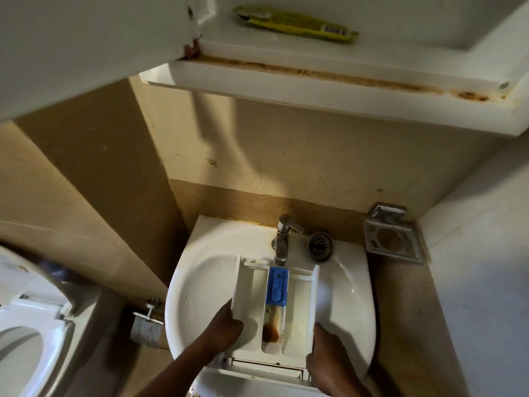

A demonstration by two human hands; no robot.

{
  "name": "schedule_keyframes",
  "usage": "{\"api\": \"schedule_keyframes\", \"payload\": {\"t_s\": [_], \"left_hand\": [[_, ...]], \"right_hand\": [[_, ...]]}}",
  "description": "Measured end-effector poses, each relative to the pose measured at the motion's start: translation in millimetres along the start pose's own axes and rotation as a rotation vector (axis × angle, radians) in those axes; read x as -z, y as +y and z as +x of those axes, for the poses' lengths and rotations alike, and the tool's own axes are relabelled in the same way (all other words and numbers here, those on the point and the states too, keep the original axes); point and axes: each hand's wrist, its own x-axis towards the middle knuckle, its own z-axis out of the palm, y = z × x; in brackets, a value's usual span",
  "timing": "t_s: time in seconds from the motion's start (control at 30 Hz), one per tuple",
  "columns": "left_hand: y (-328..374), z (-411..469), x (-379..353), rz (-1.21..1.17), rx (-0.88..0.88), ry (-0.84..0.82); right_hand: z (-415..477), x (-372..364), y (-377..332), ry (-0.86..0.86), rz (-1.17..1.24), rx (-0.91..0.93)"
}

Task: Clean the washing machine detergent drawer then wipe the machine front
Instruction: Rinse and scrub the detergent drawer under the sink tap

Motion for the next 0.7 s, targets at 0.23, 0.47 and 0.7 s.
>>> {"api": "schedule_keyframes", "payload": {"t_s": [0.23, 0.47, 0.7], "left_hand": [[0, -3, 2, -0.043, 0.015, -0.016], [5, -5, 6, -0.038, 0.039, -0.071], [12, -6, 4, -0.024, 0.053, -0.069]], "right_hand": [[3, 8, -4, -0.052, -0.105, -0.002], [6, 15, -4, -0.086, -0.123, 0.003], [6, 18, -4, -0.105, -0.125, -0.013]]}}
